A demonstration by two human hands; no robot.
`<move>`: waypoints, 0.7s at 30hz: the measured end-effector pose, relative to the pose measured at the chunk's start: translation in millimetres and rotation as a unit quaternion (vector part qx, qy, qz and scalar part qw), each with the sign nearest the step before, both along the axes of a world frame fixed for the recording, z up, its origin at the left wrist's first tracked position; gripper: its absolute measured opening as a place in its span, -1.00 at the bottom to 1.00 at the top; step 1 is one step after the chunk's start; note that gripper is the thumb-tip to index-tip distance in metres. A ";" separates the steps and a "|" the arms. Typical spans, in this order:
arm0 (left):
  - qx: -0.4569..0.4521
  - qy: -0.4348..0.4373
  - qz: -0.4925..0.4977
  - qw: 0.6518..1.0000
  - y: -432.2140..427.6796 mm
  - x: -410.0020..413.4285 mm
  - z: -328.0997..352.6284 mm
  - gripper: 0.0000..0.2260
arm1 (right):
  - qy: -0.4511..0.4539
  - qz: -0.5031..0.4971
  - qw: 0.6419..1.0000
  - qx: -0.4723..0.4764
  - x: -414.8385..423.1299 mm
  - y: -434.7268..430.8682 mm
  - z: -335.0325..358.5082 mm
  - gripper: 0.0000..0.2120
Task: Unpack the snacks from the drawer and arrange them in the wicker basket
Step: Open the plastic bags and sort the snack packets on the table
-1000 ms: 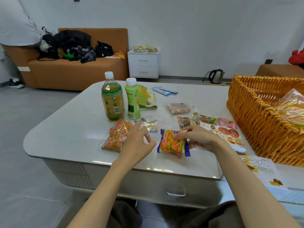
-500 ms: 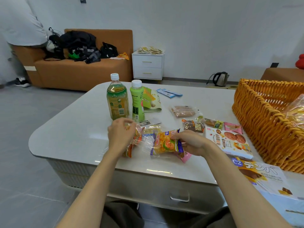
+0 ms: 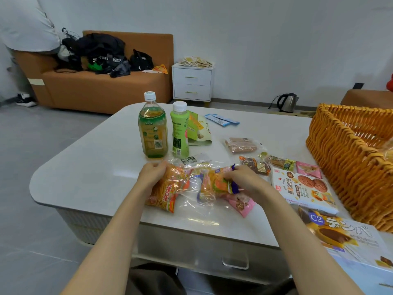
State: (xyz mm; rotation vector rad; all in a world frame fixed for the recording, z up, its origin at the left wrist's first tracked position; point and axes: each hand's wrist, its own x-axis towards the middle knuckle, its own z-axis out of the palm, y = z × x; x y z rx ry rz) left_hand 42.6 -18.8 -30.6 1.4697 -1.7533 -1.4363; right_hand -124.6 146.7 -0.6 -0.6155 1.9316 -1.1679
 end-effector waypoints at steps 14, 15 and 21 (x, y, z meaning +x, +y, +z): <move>0.071 0.112 -0.081 0.988 11.3 3.9 9.7 -0.52 | -0.170 0.054 0.972 -0.155 9.9 -3.2 -0.6 -0.71; 0.081 0.126 -0.080 0.986 11.3 3.8 11.0 -0.53 | -0.171 0.055 0.970 -0.167 9.1 -3.2 0.3 -0.67; 0.096 0.142 -0.107 0.979 15.7 4.8 20.0 -0.53 | -0.202 0.106 0.956 -0.184 11.5 1.1 7.0 -0.66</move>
